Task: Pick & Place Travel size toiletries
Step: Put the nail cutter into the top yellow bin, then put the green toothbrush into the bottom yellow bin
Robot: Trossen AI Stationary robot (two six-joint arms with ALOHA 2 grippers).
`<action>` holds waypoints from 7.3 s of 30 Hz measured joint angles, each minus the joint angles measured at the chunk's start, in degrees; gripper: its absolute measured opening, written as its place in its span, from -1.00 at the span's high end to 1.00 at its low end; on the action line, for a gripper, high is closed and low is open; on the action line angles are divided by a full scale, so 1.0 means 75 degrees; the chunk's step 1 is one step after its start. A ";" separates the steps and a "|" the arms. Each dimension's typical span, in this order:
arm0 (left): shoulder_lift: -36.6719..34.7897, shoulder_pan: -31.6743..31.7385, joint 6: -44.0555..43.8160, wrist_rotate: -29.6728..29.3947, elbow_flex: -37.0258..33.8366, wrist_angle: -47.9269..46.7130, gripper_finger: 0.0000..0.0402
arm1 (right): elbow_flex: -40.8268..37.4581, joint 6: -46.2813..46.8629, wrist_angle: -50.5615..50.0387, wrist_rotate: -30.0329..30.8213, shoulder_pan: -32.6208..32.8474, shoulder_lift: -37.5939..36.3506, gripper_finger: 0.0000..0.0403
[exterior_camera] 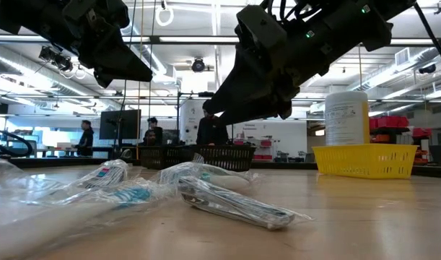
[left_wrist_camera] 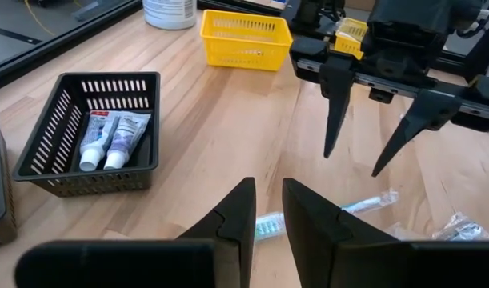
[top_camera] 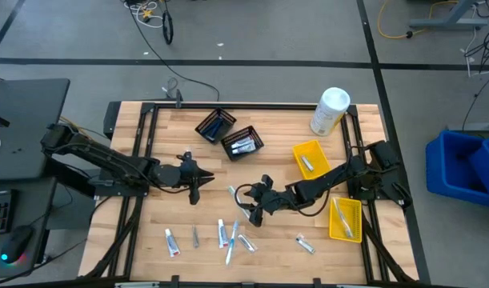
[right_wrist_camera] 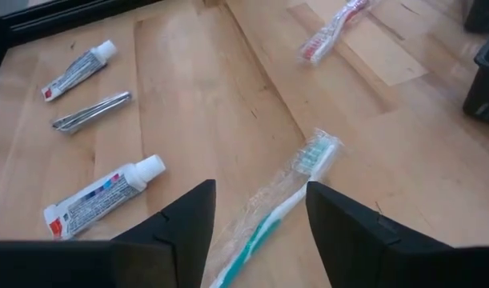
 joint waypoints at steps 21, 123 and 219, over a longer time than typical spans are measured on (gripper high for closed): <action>0.0000 0.0009 0.0265 -0.0157 -0.0006 0.0012 0.65 | 0.0000 0.0209 0.0543 -0.0008 0.0033 0.0378 -0.27; -0.0003 0.0006 0.0627 0.0339 -0.0006 -0.0324 0.65 | 0.0000 0.4676 -0.6572 -0.1784 0.3565 -0.0606 0.59; -0.0003 0.0006 0.0252 -0.0098 -0.0006 -0.0291 0.65 | -0.1099 0.0889 -0.5855 -0.1303 -0.2551 -0.4159 0.01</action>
